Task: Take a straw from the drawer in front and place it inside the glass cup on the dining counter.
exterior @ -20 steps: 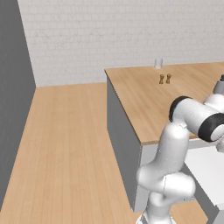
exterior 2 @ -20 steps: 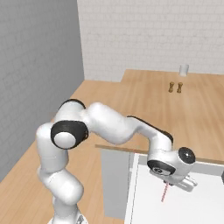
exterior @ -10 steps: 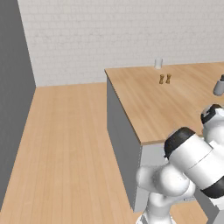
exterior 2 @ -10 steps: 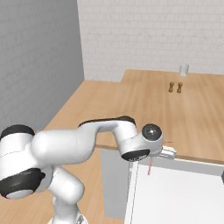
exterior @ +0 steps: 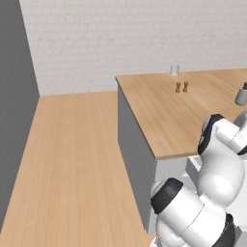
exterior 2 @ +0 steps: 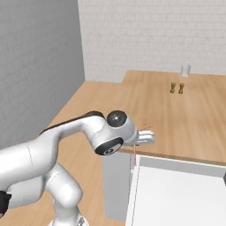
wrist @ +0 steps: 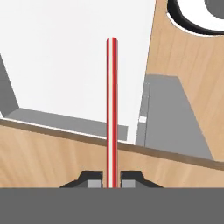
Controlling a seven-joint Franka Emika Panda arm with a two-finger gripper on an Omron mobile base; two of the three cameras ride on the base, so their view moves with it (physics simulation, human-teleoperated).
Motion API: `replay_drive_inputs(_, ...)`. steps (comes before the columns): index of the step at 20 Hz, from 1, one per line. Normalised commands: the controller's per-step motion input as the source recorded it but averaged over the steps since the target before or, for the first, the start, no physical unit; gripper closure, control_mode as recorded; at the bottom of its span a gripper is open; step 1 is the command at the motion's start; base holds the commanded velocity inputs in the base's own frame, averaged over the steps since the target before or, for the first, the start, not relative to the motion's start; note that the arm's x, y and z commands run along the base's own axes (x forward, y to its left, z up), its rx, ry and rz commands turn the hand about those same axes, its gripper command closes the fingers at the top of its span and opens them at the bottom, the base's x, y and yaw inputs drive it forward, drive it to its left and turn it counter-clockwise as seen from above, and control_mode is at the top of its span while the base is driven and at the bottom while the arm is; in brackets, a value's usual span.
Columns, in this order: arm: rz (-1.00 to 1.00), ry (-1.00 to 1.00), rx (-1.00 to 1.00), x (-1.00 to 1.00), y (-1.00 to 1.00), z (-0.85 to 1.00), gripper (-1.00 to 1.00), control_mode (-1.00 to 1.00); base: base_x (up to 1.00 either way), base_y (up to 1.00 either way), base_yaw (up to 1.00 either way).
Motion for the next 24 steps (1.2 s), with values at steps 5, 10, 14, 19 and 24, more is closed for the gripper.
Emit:
replay_drive_inputs(5, -0.22, -0.14, 0.0, 0.2, 1.0, 0.35, 1.0, -1.0, 0.0, 0.0, 0.0)
replay_drive_inputs(10, -0.09, -0.13, 0.0, 0.35, 1.0, 0.24, 1.0, -1.0, 0.0, 0.0, 0.0)
replay_drive_inputs(14, 0.18, 0.0, 0.0, 0.12, 0.95, 0.21, 1.0, -1.0, 0.0, 0.0, 0.0)
replay_drive_inputs(19, 0.27, 0.0, 0.0, 0.0, 0.63, 0.16, 1.0, -1.0, 0.0, 0.0, 0.0)
replay_drive_inputs(24, 0.26, 0.0, 0.0, 0.0, 0.37, 0.04, 1.0, -1.0, 0.0, 0.0, 0.0)
